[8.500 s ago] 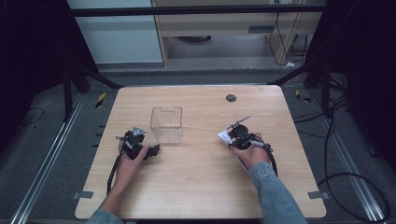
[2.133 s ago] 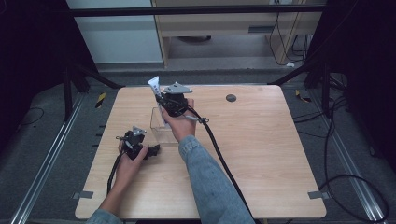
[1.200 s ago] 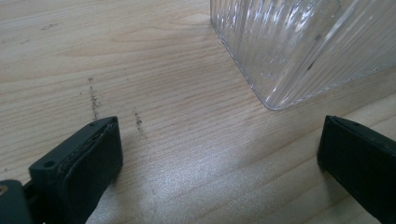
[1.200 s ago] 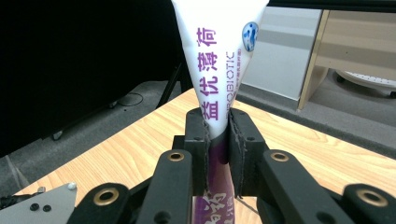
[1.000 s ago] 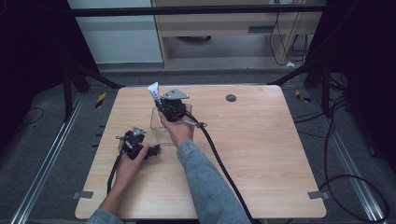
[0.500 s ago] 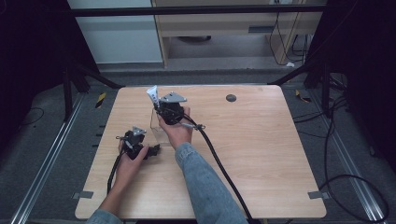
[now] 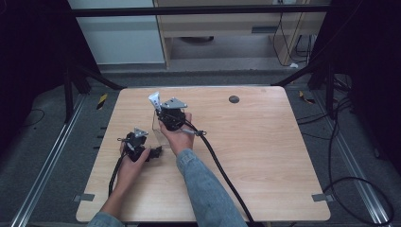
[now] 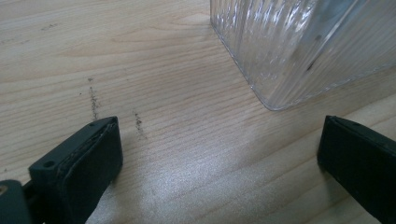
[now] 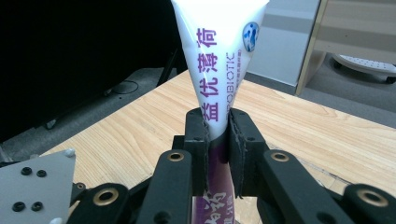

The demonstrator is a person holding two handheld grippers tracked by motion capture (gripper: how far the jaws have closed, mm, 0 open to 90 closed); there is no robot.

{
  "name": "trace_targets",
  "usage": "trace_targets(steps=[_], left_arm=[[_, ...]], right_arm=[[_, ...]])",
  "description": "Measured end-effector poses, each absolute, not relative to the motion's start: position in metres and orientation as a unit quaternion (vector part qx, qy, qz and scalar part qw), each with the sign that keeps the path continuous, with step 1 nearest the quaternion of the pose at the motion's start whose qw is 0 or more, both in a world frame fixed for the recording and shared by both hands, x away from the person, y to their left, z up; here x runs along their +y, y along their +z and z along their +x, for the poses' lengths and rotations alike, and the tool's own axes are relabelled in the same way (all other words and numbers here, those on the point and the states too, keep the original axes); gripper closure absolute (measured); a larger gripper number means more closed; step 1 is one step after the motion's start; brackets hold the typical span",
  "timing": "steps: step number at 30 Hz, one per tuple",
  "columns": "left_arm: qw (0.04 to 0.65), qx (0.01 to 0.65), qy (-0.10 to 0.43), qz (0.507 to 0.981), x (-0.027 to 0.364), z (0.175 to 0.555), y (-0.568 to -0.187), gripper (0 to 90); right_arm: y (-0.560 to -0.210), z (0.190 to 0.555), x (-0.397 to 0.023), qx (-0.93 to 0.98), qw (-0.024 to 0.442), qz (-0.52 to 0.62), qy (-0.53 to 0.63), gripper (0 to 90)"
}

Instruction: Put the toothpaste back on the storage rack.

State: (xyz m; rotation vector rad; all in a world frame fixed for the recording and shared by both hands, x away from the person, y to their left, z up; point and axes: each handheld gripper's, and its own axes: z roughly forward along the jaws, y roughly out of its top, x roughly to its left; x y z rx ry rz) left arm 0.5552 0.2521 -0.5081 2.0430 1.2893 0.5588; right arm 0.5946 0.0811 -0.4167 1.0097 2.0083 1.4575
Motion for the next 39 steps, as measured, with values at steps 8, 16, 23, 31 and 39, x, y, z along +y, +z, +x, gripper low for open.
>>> trace_targets(steps=[8, 16, 23, 31, 39], left_arm=[[0.325, 0.492, 0.213, 0.779, 0.2520, 0.5553, -0.5081, 0.0], [0.325, 0.492, 0.213, 0.779, 0.2520, 0.5556, -0.5081, 0.0], [0.325, 0.492, 0.213, 0.779, 0.2520, 0.5556, -0.5081, 0.0], [0.325, 0.492, 0.213, 0.779, 0.2520, 0.5556, -0.5081, 0.0], [0.325, 0.492, 0.213, 0.779, 0.2520, 0.5556, -0.5081, 0.0]], right_arm=[[-0.4147, 0.5920, 0.0802, 0.728, 0.237, 0.371, 0.525, 78.9], [-0.4172, 0.5908, 0.0803, 0.729, 0.240, 0.374, 0.521, 78.9], [-0.4148, 0.5904, 0.0782, 0.729, 0.240, 0.376, 0.520, 78.9], [-0.4199, 0.5919, 0.0777, 0.731, 0.241, 0.383, 0.511, 78.8], [-0.4219, 0.5929, 0.0808, 0.732, 0.241, 0.385, 0.507, 78.6]])
